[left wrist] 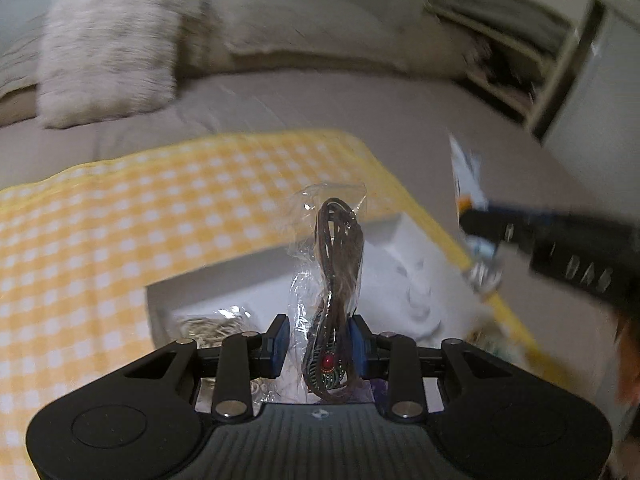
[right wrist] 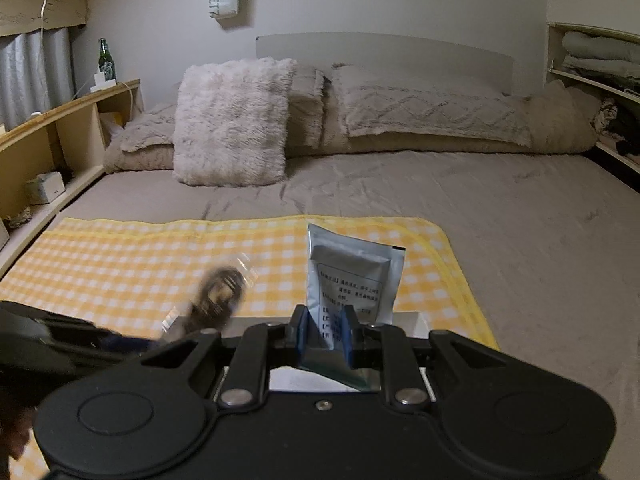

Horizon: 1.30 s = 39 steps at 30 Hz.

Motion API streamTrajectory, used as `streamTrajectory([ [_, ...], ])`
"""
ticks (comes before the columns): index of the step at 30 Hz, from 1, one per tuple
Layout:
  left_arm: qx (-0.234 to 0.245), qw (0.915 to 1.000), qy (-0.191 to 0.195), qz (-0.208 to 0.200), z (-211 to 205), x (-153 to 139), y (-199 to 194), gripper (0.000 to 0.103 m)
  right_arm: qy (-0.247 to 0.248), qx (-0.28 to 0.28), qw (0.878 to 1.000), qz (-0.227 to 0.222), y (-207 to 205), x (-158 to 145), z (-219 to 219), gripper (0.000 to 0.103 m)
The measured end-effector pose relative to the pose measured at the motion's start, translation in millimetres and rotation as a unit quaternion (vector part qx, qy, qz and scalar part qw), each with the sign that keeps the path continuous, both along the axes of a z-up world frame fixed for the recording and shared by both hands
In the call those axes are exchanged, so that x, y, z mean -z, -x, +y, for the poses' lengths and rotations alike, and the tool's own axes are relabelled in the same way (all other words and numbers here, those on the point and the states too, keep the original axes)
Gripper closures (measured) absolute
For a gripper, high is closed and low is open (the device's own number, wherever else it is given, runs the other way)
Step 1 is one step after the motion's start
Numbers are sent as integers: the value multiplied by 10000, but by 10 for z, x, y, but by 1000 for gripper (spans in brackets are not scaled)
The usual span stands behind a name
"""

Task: Organize soft objects
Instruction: 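Lift the cable bag and sachet and carry both over the tray, then lower the cable bag and sachet into the tray and open both tools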

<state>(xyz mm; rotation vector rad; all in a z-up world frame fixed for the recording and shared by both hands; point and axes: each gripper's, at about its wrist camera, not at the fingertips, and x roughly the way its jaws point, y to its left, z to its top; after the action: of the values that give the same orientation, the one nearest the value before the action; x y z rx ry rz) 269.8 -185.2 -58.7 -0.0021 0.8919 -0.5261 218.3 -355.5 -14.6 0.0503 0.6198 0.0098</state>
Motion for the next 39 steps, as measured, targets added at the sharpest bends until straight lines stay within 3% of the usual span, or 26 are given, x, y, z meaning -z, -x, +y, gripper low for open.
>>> streamTrajectory([
  [5, 562, 9971, -501, 54, -228, 254, -99, 69, 20, 18, 9999, 162, -79, 85, -102, 85],
  [11, 573, 9972, -437, 219, -308, 493, -350, 69, 120, -23, 9987, 494, -270, 239, -130, 85],
  [20, 1124, 9888, -939, 295, -505, 802, -520, 65, 316, -136, 9944, 998, -559, 511, -148, 85],
  [21, 1179, 9877, -968, 334, -506, 842, -535, 63, 335, -144, 9937, 1056, -588, 542, -146, 85],
  [25, 1183, 9864, -1065, 417, -487, 905, -573, 37, 369, -290, 9900, 1329, -716, 687, -114, 85],
  [26, 1161, 9867, -1059, 416, -475, 905, -576, 36, 356, -325, 9889, 1407, -750, 730, -104, 84],
  [27, 1135, 9872, -1037, 417, -452, 898, -580, 35, 339, -342, 9875, 1501, -783, 776, -100, 82],
  [28, 1116, 9879, -993, 415, -425, 888, -583, 34, 318, -353, 9861, 1594, -822, 834, -96, 69],
  [29, 1107, 9883, -957, 421, -406, 884, -583, 34, 324, -338, 9845, 1693, -852, 892, -88, 48],
  [30, 1097, 9885, -943, 432, -389, 879, -583, 33, 369, -314, 9830, 1771, -867, 937, -79, 44],
  [39, 1070, 9897, -888, 354, -352, 770, -496, 25, 360, -92, 9822, 1840, -786, 906, -151, 43],
])
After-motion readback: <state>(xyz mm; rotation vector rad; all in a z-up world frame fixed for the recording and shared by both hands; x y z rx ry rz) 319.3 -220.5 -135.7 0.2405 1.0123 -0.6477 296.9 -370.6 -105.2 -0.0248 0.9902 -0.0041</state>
